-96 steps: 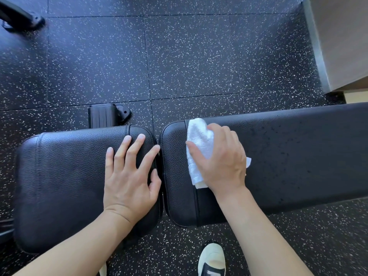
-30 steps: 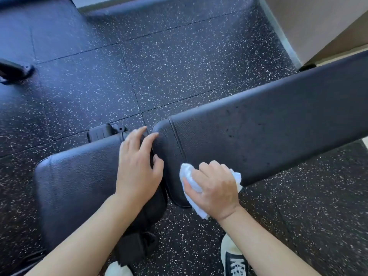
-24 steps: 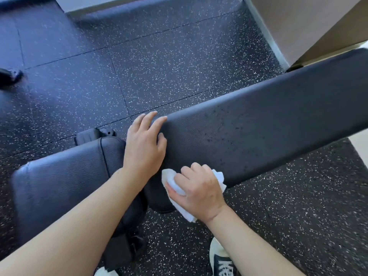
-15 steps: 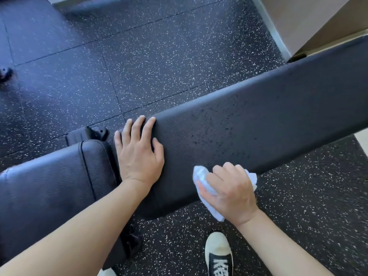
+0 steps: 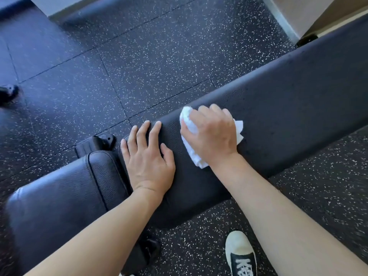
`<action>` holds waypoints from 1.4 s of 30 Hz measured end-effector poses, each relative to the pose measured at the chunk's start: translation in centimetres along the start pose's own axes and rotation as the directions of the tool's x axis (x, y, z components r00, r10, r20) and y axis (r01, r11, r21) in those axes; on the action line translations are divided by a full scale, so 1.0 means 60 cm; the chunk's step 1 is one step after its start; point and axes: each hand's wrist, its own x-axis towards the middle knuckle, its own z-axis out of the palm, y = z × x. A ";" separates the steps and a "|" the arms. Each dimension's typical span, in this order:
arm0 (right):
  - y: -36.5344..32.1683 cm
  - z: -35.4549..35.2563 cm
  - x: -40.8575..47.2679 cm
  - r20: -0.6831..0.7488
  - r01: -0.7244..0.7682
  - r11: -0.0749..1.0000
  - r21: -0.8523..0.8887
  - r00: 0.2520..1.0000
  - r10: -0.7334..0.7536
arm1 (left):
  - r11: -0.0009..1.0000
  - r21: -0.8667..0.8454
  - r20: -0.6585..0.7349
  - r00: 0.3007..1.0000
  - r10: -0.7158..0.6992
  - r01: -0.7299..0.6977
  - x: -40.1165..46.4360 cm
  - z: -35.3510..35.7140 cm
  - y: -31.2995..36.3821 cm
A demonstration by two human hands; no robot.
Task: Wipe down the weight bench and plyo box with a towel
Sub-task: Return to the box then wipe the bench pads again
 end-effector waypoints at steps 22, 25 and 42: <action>-0.024 -0.057 -0.152 0.045 0.097 0.992 -0.075 0.995 -0.094 | 0.999 -0.034 0.022 1.000 -0.005 0.005 -0.004 -0.003 0.002; 0.075 -0.086 -0.133 0.032 -0.047 0.930 -0.364 0.997 0.063 | 0.999 -0.035 0.008 1.000 -0.004 0.004 -0.004 -0.003 0.002; -0.031 -0.055 -0.123 0.021 -0.107 0.994 -0.001 0.994 0.107 | 0.999 -0.044 0.021 1.000 0.002 -0.001 -0.004 -0.004 0.002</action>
